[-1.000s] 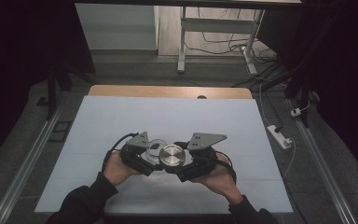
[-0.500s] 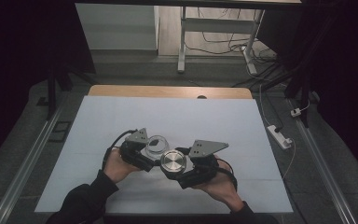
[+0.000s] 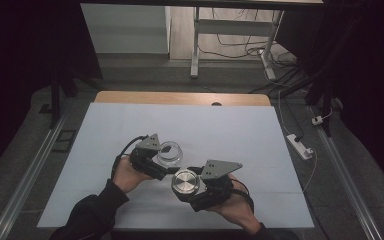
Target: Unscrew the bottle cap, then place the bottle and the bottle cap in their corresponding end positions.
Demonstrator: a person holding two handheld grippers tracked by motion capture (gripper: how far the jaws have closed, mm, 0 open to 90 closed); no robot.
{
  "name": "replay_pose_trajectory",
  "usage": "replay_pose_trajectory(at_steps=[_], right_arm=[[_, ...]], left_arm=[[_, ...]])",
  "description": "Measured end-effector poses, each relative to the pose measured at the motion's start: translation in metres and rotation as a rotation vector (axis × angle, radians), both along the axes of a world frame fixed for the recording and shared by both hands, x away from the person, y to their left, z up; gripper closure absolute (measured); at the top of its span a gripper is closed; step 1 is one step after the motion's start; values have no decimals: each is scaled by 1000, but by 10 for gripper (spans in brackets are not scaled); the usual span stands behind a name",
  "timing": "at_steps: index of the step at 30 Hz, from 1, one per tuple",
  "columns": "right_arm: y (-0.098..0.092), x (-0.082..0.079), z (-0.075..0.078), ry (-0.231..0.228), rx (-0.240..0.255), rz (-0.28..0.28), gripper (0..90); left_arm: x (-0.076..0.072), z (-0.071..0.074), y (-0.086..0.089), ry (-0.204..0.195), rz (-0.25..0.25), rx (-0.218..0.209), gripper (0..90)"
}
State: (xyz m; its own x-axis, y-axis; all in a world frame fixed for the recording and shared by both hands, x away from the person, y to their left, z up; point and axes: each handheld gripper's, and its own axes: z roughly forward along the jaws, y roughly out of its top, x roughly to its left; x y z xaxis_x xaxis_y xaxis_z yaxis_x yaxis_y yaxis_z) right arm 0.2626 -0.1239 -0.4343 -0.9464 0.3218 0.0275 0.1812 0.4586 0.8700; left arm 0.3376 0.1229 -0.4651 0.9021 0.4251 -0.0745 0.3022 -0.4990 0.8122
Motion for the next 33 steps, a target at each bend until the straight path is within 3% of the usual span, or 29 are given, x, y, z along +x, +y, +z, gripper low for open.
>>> replay_pose_trajectory(at_steps=[21,33], right_arm=[[9,-12,-23,-1,-35,26,180],[11,-9,-31,1,-45,15,180]], left_arm=[[15,7,-9,-25,5,-10,154],[29,8,-15,-33,26,-13,154]])
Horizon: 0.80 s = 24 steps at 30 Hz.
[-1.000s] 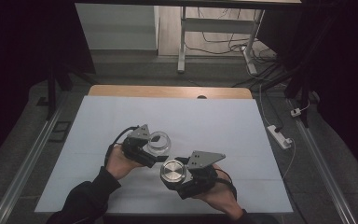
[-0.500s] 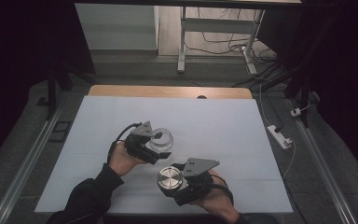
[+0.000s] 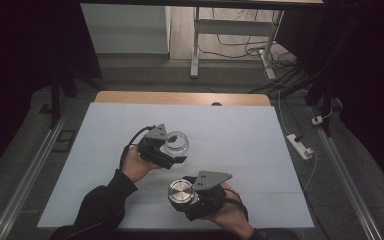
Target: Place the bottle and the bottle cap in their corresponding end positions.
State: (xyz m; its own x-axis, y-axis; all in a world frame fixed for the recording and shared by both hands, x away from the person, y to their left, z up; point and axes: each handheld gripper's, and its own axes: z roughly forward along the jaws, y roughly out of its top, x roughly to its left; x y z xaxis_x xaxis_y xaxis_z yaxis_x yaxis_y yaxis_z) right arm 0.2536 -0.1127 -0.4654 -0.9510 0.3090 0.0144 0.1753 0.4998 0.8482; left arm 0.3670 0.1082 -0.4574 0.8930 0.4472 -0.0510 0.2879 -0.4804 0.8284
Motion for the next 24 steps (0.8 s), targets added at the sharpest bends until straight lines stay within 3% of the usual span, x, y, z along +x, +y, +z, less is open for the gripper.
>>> replay_pose_trajectory(at_steps=[7,18,24], right_arm=[[1,3,-5,-7,-8,-3,180],[3,10,-19,-15,-26,-10,180],[6,18,-32,6,-38,-22,180]], left_arm=[[9,-1,-2,-6,16,-3,154],[29,-15,-6,-4,62,2,154],[38,-24,-10,-4,84,11,154]])
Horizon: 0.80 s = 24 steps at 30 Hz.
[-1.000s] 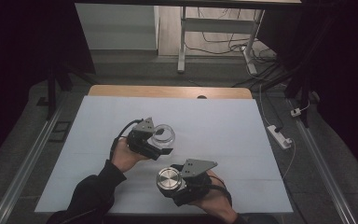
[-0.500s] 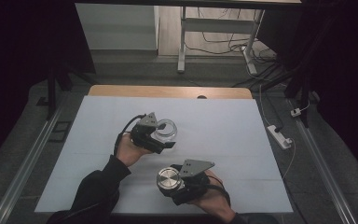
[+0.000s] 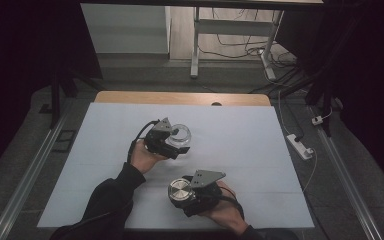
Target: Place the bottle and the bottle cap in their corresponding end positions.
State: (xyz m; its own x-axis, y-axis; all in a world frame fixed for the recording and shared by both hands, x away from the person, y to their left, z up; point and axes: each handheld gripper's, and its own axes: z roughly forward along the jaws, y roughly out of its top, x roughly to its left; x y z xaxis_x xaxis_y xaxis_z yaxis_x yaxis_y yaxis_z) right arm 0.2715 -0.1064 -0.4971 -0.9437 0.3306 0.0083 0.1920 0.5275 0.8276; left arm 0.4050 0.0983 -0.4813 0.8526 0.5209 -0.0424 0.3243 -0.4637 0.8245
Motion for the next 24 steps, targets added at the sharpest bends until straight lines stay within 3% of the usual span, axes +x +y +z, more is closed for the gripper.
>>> replay_pose_trajectory(at_steps=[13,24], right_arm=[[6,13,-22,1,-60,-13,180],[12,24,-35,11,-107,-19,180]], left_arm=[[17,-21,-7,8,42,25,154],[21,-31,-10,16,56,41,154]])
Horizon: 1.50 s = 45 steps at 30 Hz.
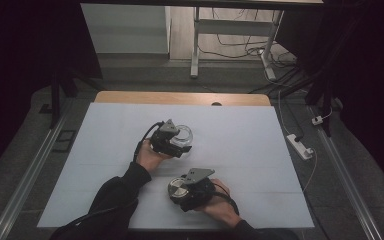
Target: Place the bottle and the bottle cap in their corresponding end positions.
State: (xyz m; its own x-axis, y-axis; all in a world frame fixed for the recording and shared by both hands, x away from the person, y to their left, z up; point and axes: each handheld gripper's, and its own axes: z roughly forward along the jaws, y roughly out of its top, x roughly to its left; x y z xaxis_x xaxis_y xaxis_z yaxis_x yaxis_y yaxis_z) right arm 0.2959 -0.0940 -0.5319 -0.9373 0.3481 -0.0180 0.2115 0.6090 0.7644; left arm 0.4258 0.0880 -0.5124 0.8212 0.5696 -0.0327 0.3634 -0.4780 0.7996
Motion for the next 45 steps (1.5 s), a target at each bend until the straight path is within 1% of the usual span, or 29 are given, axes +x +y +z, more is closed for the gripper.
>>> replay_pose_trajectory(at_steps=[1,3,6,11,13,14,16,17,21,23,26,27,29,31,32,33,35,42,45], right_arm=[[0,0,0,0,0,0,180],[2,1,-2,1,-17,3,179],[4,2,-5,1,-25,6,179],[5,4,-8,1,-55,6,178],[6,4,-8,0,-55,6,178],[6,4,-9,-1,-71,5,177],[6,5,-9,7,-78,6,176],[6,6,-9,17,-75,2,176],[6,6,-9,22,-79,1,175],[6,6,-9,20,-79,1,175],[6,6,-9,21,-79,-1,174],[6,6,-9,22,-80,0,174],[7,6,-9,23,-80,-3,173],[7,5,-8,27,-83,-12,172],[7,6,-8,19,-84,-6,170],[7,6,-8,21,-84,-8,166],[7,6,-8,37,-76,-19,157],[5,7,-2,44,-50,-33,121],[5,7,0,46,-41,-35,113]], left_arm=[[0,-1,-1,-2,2,6,154],[1,-4,-2,-3,3,13,154],[2,-6,-2,2,10,7,153],[2,-8,-1,-9,9,9,153],[2,-8,0,-7,7,9,153],[2,-10,2,-4,3,1,152],[2,-11,3,-10,-2,-5,151],[2,-11,2,-13,1,-6,150],[2,-13,3,-12,1,-16,149],[2,-12,2,-7,4,-8,146],[2,-12,2,0,7,-9,145],[3,-12,2,12,7,-14,143],[3,-12,3,22,9,-20,138],[3,-12,3,24,11,-16,133],[3,-12,3,23,15,-18,131],[3,-12,3,23,15,-18,130],[2,-11,3,21,18,-16,128],[1,-7,4,25,17,-20,99],[0,-5,5,19,21,-9,90]])
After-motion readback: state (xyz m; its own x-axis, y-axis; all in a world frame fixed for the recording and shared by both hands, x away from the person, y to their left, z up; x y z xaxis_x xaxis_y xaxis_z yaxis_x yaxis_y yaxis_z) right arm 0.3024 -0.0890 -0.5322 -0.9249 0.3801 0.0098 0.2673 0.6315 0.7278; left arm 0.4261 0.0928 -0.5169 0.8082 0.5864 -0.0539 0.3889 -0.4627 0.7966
